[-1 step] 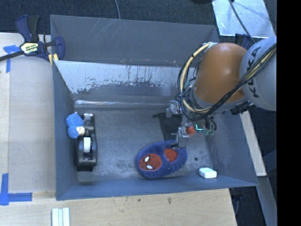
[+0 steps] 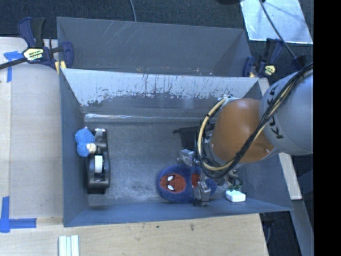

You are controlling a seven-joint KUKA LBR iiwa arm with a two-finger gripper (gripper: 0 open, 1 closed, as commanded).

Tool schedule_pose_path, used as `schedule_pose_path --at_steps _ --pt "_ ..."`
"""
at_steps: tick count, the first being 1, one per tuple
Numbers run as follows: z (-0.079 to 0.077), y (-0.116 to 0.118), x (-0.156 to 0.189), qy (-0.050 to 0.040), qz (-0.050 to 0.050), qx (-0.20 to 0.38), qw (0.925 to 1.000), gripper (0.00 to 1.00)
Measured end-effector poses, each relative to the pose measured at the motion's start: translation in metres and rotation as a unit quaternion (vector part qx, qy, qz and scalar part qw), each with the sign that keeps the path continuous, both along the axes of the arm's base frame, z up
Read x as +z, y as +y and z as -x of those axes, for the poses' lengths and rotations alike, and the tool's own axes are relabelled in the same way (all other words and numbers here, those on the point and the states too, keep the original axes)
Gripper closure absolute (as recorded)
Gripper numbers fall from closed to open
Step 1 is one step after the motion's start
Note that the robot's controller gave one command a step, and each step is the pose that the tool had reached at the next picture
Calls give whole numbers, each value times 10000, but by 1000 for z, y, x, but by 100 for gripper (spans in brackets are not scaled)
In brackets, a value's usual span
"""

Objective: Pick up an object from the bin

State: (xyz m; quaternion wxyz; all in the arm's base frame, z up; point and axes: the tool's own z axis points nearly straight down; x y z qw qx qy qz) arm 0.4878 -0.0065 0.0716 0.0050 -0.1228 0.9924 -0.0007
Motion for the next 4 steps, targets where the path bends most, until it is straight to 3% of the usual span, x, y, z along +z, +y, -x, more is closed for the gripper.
schedule_pose_path --at_steps 1,2,3,4 --pt "4 6 30 14 -1 134 9999 0" --pt "0 3 28 11 -6 -394 9992 0" --pt "-3 1 -2 88 -1 -443 9990 0" --pt "-4 1 -1 89 0 -439 9990 0"
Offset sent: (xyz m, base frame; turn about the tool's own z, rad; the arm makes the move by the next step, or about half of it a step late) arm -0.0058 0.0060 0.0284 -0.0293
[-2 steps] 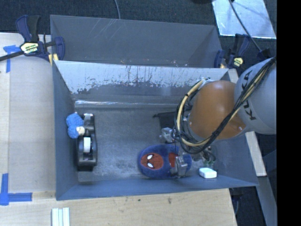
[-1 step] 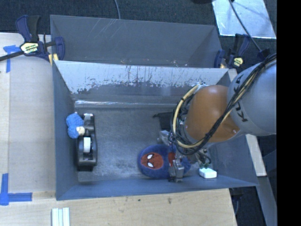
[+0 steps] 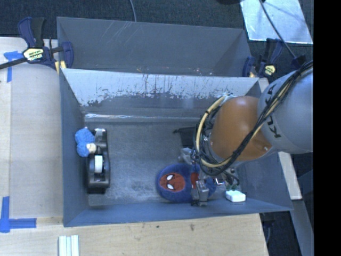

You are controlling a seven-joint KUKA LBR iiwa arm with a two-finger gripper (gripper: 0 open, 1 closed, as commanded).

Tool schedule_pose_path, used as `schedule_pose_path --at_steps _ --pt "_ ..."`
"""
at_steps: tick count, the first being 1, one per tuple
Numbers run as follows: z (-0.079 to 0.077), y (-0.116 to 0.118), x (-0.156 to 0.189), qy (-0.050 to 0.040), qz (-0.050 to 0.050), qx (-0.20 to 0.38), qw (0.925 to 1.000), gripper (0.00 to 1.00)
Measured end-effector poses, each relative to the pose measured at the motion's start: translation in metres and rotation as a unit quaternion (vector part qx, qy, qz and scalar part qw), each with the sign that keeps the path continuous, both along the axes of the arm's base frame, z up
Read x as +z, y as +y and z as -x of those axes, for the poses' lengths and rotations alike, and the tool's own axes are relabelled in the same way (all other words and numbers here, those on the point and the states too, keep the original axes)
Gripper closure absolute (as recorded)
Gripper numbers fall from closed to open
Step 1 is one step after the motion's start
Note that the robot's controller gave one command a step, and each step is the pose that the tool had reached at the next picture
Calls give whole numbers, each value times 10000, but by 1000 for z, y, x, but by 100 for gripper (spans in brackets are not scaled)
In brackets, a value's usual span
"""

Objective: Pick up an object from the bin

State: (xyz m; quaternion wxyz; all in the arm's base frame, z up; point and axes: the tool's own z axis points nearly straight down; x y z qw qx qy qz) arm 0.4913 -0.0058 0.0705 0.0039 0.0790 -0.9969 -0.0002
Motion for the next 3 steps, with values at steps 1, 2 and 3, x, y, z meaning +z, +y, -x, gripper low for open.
schedule_pose_path --at_steps 1,2,3 --pt "-4 1 3 -57 -5 6 10000 100" --pt "-6 0 90 -95 1 3 10000 100" --pt "-8 0 103 -68 1 -3 10000 100"
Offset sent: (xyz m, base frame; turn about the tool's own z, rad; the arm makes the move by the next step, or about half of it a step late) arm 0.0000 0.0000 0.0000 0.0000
